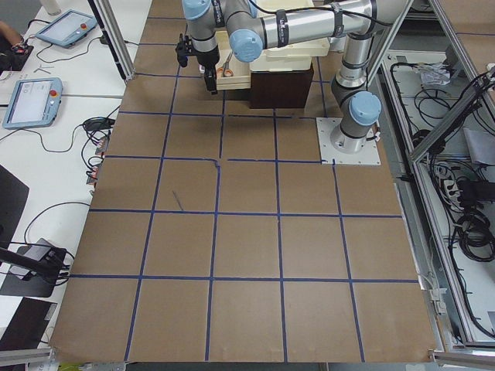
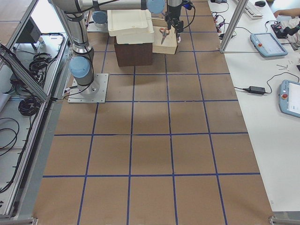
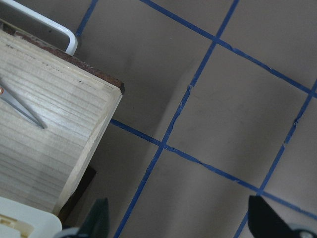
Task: Put scissors in drawer and close it
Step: 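Raise the right gripper out of the drawer and withdraw it, then move the left gripper toward the drawer's cream front edge, then push the cream drawer front away from the robot with the left gripper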
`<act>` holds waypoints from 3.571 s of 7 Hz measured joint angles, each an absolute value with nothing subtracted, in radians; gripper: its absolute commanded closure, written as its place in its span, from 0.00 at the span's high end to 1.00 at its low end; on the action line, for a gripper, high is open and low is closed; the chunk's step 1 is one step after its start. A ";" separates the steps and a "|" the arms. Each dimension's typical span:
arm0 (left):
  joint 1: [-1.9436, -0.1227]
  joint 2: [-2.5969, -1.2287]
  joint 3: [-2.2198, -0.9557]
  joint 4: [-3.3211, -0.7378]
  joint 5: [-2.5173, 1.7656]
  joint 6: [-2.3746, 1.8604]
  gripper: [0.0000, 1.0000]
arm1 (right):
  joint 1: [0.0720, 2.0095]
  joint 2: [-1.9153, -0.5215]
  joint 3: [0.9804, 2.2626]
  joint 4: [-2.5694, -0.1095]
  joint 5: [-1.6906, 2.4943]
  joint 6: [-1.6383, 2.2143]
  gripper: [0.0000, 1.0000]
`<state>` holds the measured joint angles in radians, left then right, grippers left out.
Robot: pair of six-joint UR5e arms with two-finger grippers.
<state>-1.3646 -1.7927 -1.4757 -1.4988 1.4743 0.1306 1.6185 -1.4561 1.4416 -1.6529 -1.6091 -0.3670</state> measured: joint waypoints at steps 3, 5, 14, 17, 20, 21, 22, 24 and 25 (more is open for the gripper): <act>-1.369 -1.941 -1.474 -1.230 1.326 0.150 1.00 | 1.527 -1.561 1.442 -1.472 -1.584 -0.173 1.00; -1.377 -2.007 -1.477 -1.147 1.239 0.107 1.00 | 1.521 -1.581 1.469 -1.487 -1.563 -0.077 1.00; -1.467 -2.048 -1.562 -1.125 1.154 0.051 1.00 | 1.568 -1.584 1.515 -1.508 -1.599 -0.045 1.00; -1.487 -2.041 -1.571 -1.197 1.150 0.005 1.00 | 1.570 -1.583 1.536 -1.520 -1.608 -0.040 1.00; -1.488 -2.018 -1.573 -1.315 1.156 -0.041 1.00 | 1.569 -1.583 1.540 -1.523 -1.599 -0.037 1.00; -1.488 -2.004 -1.574 -1.364 1.157 -0.070 1.00 | 1.569 -1.582 1.541 -1.523 -1.599 -0.037 1.00; -1.488 -1.990 -1.573 -1.414 1.158 -0.090 1.00 | 1.569 -1.581 1.541 -1.523 -1.601 -0.039 1.00; -1.488 -1.974 -1.574 -1.504 1.161 -0.121 1.00 | 1.569 -1.580 1.542 -1.523 -1.605 -0.043 1.00; -1.488 -1.969 -1.574 -1.536 1.161 -0.126 1.00 | 1.569 -1.580 1.542 -1.523 -1.607 -0.045 1.00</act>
<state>-1.4880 -1.9686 -1.5736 -1.5362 1.1611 -0.1264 1.5690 -1.5801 1.5416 -1.5232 -1.6071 -0.0455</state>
